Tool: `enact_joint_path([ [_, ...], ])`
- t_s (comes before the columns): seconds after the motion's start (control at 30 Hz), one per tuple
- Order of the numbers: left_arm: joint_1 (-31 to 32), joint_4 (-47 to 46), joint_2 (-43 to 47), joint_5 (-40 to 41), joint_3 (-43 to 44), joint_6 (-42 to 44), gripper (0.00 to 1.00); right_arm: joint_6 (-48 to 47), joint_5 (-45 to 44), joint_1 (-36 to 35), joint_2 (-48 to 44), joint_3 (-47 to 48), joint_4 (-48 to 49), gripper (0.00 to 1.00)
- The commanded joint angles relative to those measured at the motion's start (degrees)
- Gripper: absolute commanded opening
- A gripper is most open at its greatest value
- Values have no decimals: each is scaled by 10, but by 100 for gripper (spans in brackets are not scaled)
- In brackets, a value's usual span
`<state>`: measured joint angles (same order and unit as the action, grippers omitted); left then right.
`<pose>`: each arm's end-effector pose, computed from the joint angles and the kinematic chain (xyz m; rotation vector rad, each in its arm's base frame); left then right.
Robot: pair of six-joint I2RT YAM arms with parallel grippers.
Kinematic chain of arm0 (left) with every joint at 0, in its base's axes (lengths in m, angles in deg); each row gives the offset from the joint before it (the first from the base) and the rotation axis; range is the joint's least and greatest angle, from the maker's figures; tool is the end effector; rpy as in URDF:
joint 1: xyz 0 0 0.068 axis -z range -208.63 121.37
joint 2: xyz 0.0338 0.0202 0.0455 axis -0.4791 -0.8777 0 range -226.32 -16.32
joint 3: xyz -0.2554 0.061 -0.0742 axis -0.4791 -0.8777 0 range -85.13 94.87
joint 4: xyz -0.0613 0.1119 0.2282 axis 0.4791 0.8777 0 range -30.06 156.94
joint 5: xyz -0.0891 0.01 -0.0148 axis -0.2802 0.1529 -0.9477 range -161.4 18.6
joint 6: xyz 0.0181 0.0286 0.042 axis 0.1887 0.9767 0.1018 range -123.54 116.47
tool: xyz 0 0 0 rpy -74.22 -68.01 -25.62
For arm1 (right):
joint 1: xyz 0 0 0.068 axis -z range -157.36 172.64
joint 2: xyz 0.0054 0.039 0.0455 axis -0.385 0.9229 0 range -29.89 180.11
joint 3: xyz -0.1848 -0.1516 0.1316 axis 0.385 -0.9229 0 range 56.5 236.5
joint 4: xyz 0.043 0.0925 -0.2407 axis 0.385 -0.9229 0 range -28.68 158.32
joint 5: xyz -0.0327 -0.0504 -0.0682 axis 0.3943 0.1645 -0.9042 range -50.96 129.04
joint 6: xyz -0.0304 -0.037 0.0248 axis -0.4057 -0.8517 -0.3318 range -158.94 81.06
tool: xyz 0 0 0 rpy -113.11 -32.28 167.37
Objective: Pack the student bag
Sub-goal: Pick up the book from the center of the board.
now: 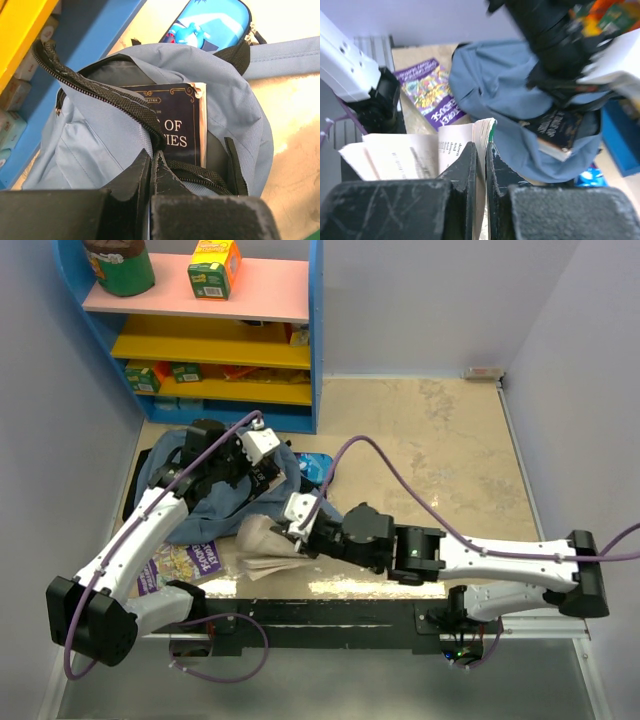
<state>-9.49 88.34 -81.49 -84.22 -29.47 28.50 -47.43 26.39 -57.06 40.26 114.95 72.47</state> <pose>0.2302 -0.0882 0.3050 1.0652 1.9434 -0.1256 0.0595 0.2841 0.3566 -1.0937 1.3726 0.7339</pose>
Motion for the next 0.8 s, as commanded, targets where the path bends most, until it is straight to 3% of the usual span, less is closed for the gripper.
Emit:
enact_joint_path([
  [0.0,-2,-29,24,-12,-3,-14,0,-34,-81,3,-73,52,-36,0],
  [0.13,-2,-1,42,-61,-8,-4,0,-68,-140,23,-90,79,-40,0],
  [0.2,-2,30,49,-129,2,14,0,-74,-151,41,-91,89,-55,0],
  [0.37,-2,159,51,-312,35,115,0,-66,-132,109,-114,81,-18,0],
  [0.47,-2,212,52,-358,42,167,0,-51,-109,126,-111,69,4,0],
  [0.67,-2,239,65,-346,45,179,0,-8,-67,126,-115,19,67,0],
  [0.77,-2,226,67,-327,53,145,0,21,-49,126,-115,-13,102,0],
])
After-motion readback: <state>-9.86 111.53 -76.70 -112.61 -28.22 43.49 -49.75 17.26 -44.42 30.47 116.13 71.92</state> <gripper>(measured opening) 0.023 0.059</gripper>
